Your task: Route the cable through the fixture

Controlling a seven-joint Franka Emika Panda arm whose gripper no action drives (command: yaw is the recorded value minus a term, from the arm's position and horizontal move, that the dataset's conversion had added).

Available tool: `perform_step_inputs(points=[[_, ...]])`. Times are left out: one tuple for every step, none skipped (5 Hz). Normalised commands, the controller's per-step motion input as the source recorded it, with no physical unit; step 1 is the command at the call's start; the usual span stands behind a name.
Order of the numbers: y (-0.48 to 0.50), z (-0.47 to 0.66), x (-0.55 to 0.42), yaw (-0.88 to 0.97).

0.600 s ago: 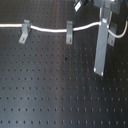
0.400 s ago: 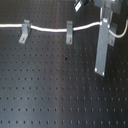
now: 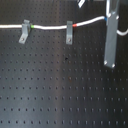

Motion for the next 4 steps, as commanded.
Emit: perform_step_inputs(points=[[-0.299, -0.30, -0.092, -0.14], [-0.008, -0.06, -0.036, 0.00], [0.047, 0.19, 0.008, 0.00], [0.026, 0.32, -0.027, 0.00]])
